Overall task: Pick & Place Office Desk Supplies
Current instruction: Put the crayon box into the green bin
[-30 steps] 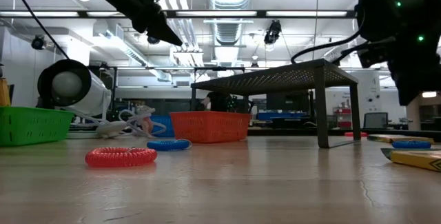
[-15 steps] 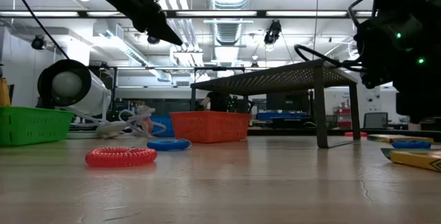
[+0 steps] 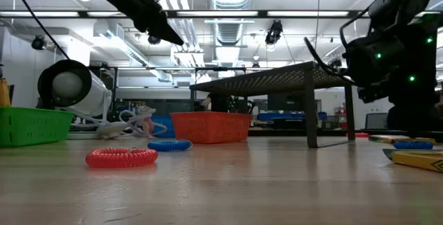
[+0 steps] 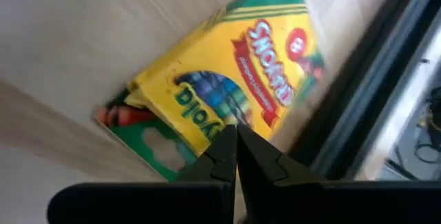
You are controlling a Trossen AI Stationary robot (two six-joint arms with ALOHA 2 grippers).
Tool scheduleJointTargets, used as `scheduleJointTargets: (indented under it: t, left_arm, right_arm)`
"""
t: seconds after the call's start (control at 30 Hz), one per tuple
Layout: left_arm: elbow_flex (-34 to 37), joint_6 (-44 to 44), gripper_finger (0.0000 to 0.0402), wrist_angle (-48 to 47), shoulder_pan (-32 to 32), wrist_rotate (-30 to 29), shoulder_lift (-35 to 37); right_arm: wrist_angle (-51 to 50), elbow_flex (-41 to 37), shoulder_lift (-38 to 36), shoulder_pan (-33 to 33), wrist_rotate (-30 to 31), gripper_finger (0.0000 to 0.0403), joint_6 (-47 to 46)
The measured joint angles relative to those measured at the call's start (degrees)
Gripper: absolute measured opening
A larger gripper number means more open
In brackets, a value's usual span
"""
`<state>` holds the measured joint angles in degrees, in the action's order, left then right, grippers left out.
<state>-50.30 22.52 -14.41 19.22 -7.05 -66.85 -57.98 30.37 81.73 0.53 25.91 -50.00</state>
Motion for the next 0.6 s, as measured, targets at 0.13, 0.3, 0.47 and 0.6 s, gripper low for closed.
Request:
scheduleJointTargets:
  t: [0.13, 0.3, 0.47, 0.6]
  left_arm:
    - [0.0, 0.01, 0.0189, 0.0, 0.0, 0.01, 0.0]
    - [0.0, 0.02, 0.0189, 0.22, 0.0, 0.0, 0.0]
    - [0.0, 0.02, 0.0189, 0.3, 0.0, 0.0, 0.0]
    - [0.0, 0.01, 0.0189, 0.31, 0.0, 0.0, 0.0]
  right_arm:
    - [6.22, -1.71, -0.24, -0.07, 2.13, 0.0009, 6.61]
    - [6.58, -1.37, -1.16, -0.38, 1.49, 0.0009, 4.19]
    - [5.2, -0.17, -3.48, -0.39, -6.44, 0.0008, 3.15]
    - [4.93, 1.93, -5.2, -0.39, -15.69, 0.0008, 2.91]
